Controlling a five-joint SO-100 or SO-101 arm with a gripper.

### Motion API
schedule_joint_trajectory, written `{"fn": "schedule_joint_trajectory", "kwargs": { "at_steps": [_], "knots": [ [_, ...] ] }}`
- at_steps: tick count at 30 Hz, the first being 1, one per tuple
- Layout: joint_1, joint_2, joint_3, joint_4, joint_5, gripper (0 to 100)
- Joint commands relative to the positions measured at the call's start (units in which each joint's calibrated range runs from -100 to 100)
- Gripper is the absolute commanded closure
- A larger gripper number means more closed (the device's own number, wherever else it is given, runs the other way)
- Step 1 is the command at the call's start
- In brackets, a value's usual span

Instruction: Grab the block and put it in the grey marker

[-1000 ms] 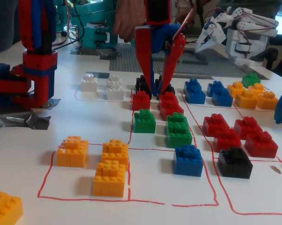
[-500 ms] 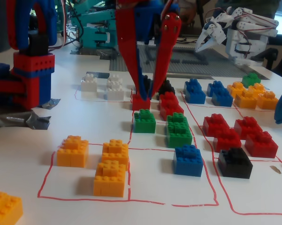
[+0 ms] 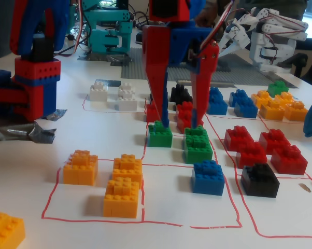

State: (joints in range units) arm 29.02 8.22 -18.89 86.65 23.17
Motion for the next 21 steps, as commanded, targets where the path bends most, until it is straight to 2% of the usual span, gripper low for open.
{"fn": "schedule_joint_trajectory", "kwargs": {
  "at_steps": [1, 11, 21],
  "knots": [
    [1.6, -0.63, -6.45, 0.12, 0.63, 81],
    [1.5, 6.3, -12.17, -0.93, -1.56, 73],
    [1.21, 11.25, -15.08, -4.09, -4.49, 73]
  ]
}}
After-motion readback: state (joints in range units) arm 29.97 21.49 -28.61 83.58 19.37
